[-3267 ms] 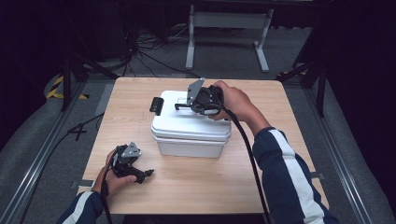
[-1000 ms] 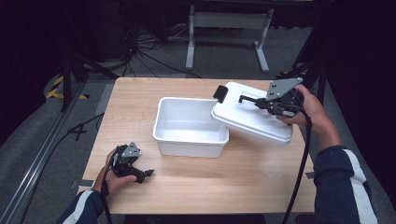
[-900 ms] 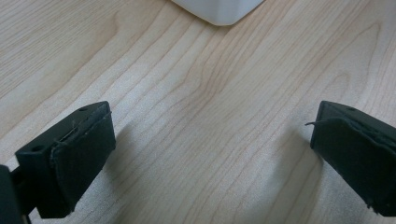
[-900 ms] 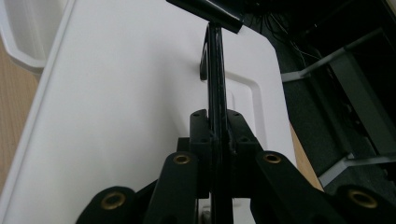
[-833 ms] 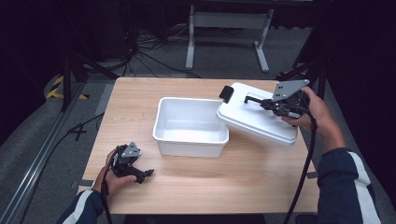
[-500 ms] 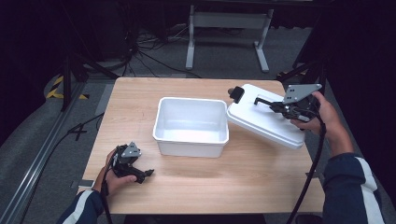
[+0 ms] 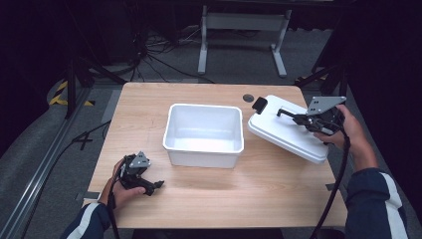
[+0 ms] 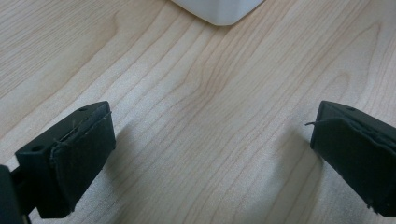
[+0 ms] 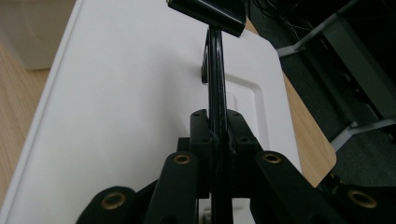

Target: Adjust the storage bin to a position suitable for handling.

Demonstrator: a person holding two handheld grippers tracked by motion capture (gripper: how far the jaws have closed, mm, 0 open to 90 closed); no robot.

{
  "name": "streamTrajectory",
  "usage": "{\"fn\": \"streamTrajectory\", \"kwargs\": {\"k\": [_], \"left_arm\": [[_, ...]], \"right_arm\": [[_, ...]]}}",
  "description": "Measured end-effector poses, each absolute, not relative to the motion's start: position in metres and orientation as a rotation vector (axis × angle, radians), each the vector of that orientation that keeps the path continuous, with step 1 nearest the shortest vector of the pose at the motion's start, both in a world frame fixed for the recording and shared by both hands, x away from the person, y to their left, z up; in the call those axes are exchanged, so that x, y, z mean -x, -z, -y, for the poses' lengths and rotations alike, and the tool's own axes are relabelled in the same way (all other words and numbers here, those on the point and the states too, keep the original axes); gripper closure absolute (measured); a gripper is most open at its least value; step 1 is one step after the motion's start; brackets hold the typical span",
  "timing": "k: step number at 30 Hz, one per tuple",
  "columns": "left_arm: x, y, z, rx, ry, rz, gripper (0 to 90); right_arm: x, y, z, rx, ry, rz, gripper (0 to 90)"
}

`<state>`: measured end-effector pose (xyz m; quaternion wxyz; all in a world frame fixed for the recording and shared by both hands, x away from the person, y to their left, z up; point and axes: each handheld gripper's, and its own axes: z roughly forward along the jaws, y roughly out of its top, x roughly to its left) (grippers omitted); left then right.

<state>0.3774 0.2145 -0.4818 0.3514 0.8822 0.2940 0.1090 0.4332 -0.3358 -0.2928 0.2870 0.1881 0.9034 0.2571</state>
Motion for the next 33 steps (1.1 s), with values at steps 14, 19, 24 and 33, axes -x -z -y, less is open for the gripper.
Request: {"fn": "streamTrajectory", "kwargs": {"k": [14,19,24,33], "left_arm": [[-0.377,0.482,-0.214,-2.283,-0.283,-0.761,0.4],[-0.377,0.482,-0.214,-2.283,-0.283,-0.761,0.4],[-0.377,0.482,-0.214,-2.283,-0.283,-0.761,0.4],[-0.377,0.482,-0.214,-2.284,-0.282,-0.761,0.4]], "right_arm": [[-0.447,0.334,0.334,-0.56,-0.664,-2.452,83.8],[-0.453,0.347,0.333,-0.585,-0.665,-2.467,83.8],[-0.46,0.363,0.335,-0.625,-0.653,-2.472,83.8],[-0.469,0.382,0.335,-0.666,-0.662,-2.476,83.7]]}}
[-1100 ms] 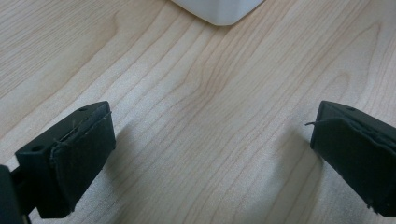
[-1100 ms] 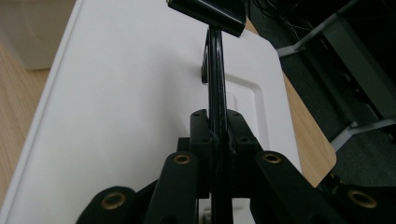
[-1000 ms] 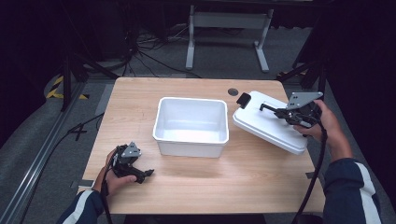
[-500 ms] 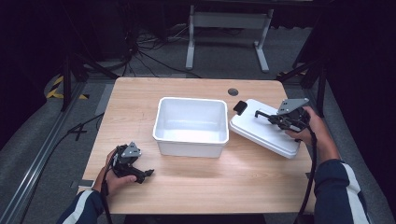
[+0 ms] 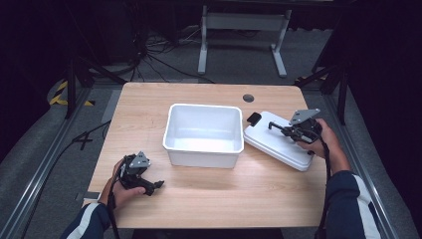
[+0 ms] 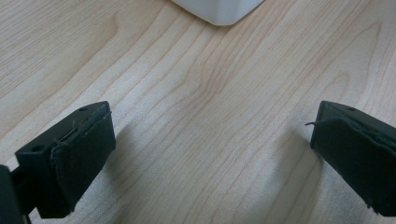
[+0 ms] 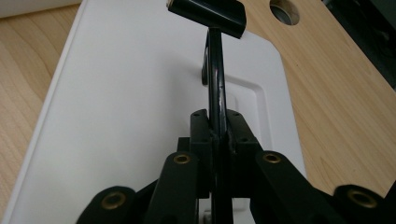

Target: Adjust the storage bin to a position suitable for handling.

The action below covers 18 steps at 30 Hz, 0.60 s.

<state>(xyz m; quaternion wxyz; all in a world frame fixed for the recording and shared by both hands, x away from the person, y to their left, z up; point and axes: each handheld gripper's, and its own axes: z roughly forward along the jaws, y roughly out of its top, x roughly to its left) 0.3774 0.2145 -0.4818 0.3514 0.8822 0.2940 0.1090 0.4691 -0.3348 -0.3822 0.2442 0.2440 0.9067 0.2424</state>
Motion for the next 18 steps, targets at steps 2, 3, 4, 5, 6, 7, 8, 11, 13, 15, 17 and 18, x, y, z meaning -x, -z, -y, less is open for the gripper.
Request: {"fn": "streamTrajectory", "kwargs": {"k": [2,3,4,5,6,7,8,11,13,15,17,18], "left_arm": [[-0.377,0.482,-0.214,-2.283,-0.282,-0.761,0.4],[-0.377,0.482,-0.214,-2.283,-0.282,-0.761,0.4],[-0.377,0.482,-0.214,-2.283,-0.283,-0.761,0.4],[-0.377,0.482,-0.214,-2.283,-0.283,-0.761,0.4],[-0.377,0.482,-0.214,-2.283,-0.283,-0.761,0.4],[-0.377,0.482,-0.214,-2.283,-0.283,-0.761,0.4],[-0.377,0.482,-0.214,-2.283,-0.283,-0.761,0.4],[-0.377,0.482,-0.214,-2.283,-0.283,-0.761,0.4],[-0.377,0.482,-0.214,-2.283,-0.283,-0.761,0.4],[-0.377,0.482,-0.214,-2.283,-0.282,-0.761,0.4],[-0.377,0.482,-0.214,-2.283,-0.282,-0.761,0.4],[-0.377,0.482,-0.214,-2.281,-0.281,-0.764,0.4]], "right_arm": [[-0.47,0.384,0.335,-0.673,-0.663,-2.478,83.7],[-0.47,0.385,0.336,-0.679,-0.662,-2.476,83.7],[-0.471,0.387,0.337,-0.684,-0.666,-2.477,83.7],[-0.471,0.389,0.337,-0.692,-0.667,-2.481,83.7],[-0.472,0.39,0.338,-0.693,-0.662,-2.483,83.6],[-0.472,0.392,0.338,-0.701,-0.662,-2.486,83.6],[-0.472,0.393,0.339,-0.709,-0.664,-2.486,83.6],[-0.473,0.394,0.341,-0.727,-0.666,-2.481,83.3],[-0.474,0.395,0.341,-0.732,-0.651,-2.486,82.3],[-0.474,0.396,0.341,-0.738,-0.647,-2.488,81.9],[-0.475,0.399,0.34,-0.755,-0.64,-2.483,80.8],[-0.475,0.398,0.341,-0.752,-0.647,-2.48,80.7]]}}
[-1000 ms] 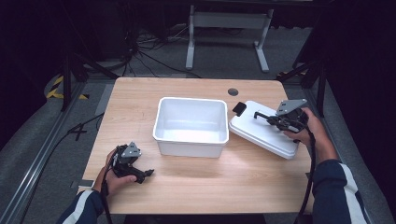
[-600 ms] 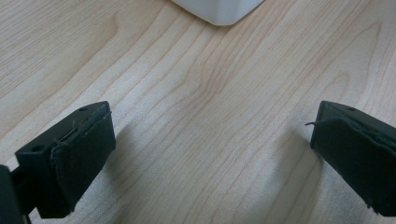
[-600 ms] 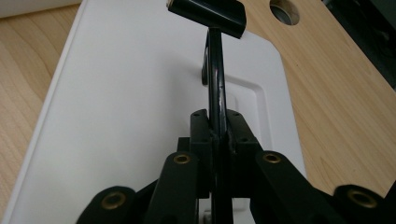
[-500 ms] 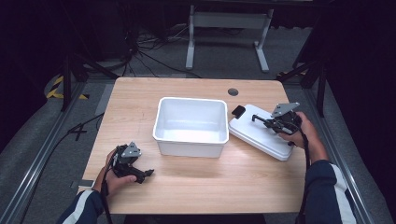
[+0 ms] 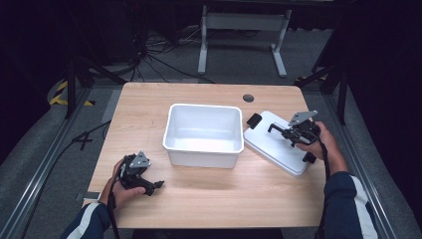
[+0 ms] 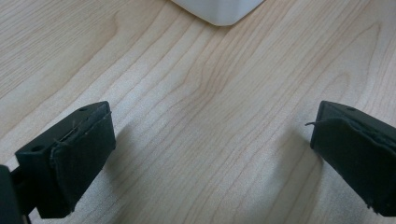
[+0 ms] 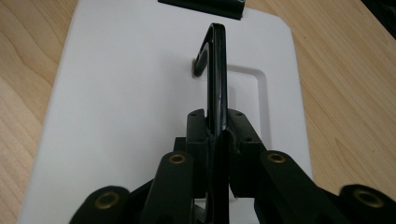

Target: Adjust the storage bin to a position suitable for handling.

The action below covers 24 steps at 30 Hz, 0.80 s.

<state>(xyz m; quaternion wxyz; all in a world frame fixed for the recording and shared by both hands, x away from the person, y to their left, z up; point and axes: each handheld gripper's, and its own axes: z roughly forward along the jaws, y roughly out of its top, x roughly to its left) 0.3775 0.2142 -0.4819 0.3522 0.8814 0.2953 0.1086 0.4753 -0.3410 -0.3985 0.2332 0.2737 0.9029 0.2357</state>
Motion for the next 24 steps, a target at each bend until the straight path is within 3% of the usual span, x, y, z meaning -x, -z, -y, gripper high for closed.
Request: {"fn": "streamTrajectory", "kwargs": {"k": [24], "left_arm": [[-0.379,0.482,-0.214,-2.282,-0.284,-0.751,0.4]], "right_arm": [[-0.469,0.381,0.337,-0.742,-0.799,-2.47,70.7]]}}
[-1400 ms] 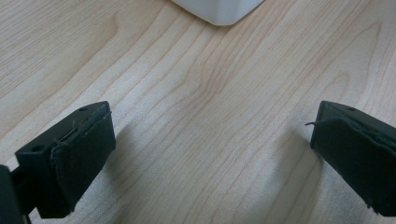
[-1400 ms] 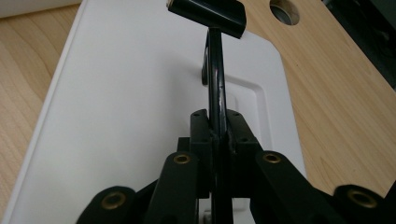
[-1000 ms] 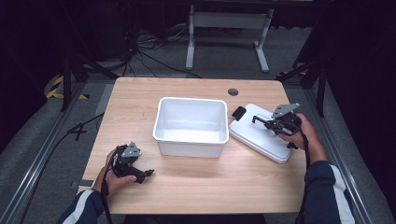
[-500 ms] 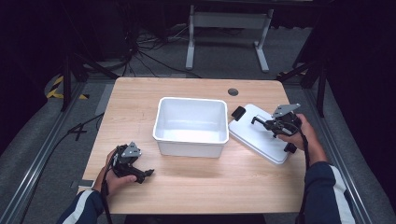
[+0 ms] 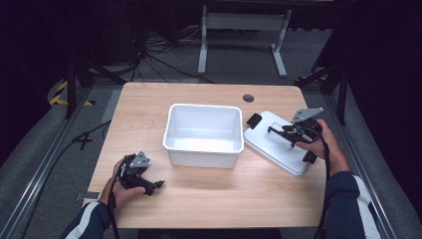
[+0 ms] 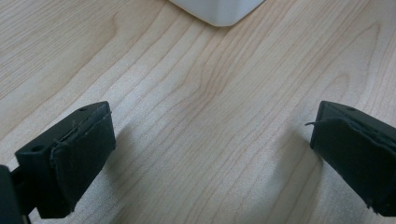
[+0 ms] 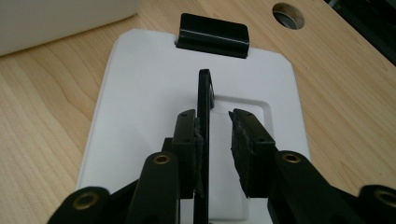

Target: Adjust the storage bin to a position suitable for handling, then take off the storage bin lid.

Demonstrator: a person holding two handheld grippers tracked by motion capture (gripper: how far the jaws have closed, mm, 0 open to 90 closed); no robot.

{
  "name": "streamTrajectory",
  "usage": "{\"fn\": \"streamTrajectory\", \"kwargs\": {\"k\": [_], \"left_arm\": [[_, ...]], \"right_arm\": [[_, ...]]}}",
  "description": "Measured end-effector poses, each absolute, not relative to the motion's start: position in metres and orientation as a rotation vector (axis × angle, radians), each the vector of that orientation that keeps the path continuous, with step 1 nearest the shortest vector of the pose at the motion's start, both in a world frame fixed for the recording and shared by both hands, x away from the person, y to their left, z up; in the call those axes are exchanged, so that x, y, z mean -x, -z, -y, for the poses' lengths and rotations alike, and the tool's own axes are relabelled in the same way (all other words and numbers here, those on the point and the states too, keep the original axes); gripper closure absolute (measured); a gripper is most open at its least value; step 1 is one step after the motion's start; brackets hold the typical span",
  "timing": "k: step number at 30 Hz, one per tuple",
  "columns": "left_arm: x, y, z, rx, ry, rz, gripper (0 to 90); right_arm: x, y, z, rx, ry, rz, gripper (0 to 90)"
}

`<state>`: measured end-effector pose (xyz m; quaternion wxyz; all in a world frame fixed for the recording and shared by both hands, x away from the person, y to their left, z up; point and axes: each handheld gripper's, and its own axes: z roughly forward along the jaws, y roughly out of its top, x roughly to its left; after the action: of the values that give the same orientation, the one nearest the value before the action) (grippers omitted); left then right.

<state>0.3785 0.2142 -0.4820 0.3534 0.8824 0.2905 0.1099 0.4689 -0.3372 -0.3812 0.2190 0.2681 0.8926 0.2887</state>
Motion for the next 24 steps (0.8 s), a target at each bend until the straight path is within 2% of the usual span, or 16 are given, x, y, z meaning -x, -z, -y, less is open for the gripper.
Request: {"fn": "streamTrajectory", "kwargs": {"k": [14,15,24], "left_arm": [[-0.379,0.482,-0.214,-2.283,-0.285,-0.744,0.5],[-0.379,0.482,-0.214,-2.283,-0.286,-0.744,0.4],[-0.378,0.482,-0.214,-2.285,-0.29,-0.747,0.9]], "right_arm": [[-0.46,0.375,0.327,-0.768,-0.824,-2.463,54.8],[-0.458,0.374,0.326,-0.773,-0.821,-2.464,50.8],[-0.448,0.366,0.321,-0.759,-0.811,-2.454,45.7]]}}
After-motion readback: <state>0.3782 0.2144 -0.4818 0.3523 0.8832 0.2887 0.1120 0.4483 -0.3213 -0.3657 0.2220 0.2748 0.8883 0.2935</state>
